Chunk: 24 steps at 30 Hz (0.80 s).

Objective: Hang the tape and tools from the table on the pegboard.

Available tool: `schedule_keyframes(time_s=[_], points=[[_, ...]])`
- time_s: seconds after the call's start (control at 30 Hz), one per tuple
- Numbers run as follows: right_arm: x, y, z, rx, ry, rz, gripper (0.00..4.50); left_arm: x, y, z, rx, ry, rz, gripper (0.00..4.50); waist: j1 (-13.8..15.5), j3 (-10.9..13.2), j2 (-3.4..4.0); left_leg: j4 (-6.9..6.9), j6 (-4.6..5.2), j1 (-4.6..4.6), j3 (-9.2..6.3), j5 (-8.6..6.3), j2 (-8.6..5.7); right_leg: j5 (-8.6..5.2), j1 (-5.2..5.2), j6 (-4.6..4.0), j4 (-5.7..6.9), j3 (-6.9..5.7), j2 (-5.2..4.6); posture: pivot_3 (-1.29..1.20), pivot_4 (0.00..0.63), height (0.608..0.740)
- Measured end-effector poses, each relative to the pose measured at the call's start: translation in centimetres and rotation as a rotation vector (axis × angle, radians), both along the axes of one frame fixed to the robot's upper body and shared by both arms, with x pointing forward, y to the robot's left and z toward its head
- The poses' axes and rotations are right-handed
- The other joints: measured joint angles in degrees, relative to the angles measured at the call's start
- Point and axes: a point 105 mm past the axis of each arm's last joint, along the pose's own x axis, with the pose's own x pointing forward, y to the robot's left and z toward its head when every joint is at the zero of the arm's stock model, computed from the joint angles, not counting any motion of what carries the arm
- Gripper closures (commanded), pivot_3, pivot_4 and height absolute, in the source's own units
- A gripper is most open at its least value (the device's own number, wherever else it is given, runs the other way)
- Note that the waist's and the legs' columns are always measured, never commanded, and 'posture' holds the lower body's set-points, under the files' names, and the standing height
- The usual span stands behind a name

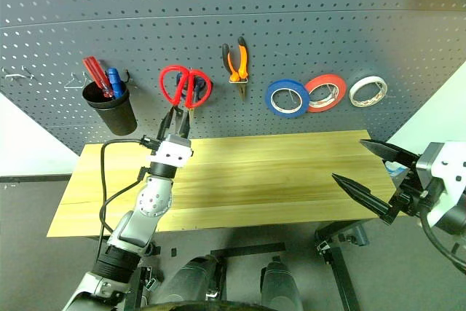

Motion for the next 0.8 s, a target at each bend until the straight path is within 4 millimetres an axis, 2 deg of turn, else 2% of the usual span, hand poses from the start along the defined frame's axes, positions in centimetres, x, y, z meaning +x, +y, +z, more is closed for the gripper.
schedule_keyframes(time_s=[0.23, 0.4, 0.47, 0.63, 0.8], points=[[0.1, 0.1, -0.2, -0.002, 0.007, -0.002, 0.0, 0.5, 0.5, -1.3, 0.009, 0.055, 0.025, 3.47, 0.0, 0.0, 0.0, 0.0, 0.0, 0.04, 0.0, 0.0, 0.0, 0.0, 0.01, 0.0, 0.0, 0.0, 0.0, -0.09, 0.14, 0.74], [0.2, 0.1, 0.3, 0.016, -0.016, 0.007, 0.0, 0.7, 0.5, -1.8, 0.012, 0.074, 0.029, 3.47, 0.0, 0.0, 0.0, 0.0, 0.0, 0.05, 0.0, 0.0, 0.0, 0.0, 0.02, 0.0, 0.01, 0.01, 0.0, -0.09, 0.141, 0.74], [0.1, 0.1, 0.8, 0.034, -0.032, 0.013, 0.0, 0.8, 0.5, -2.0, 0.014, 0.08, 0.032, 3.47, 0.0, 0.0, 0.0, 0.0, 0.0, 0.05, 0.0, 0.0, 0.0, 0.0, 0.02, 0.0, 0.01, 0.01, 0.0, -0.09, 0.142, 0.74], [-0.4, 0.1, 4.1, 0.122, -0.162, 0.032, 0.0, 1.1, 0.6, -1.6, 0.012, 0.068, 0.037, 3.47, 0.0, 0.0, -0.01, 0.0, 0.0, 0.05, 0.0, 0.0, 0.0, 0.0, 0.04, 0.0, 0.0, 0.01, -0.01, -0.09, 0.144, 0.74], [-0.7, 0.3, 4.5, 0.161, -0.165, 0.042, 0.0, 1.1, 0.7, -1.6, 0.012, 0.067, 0.042, 3.47, 0.0, 0.0, -0.01, 0.0, 0.01, 0.05, 0.01, 0.0, 0.0, 0.0, 0.04, 0.0, 0.0, 0.02, -0.01, -0.09, 0.146, 0.74]])
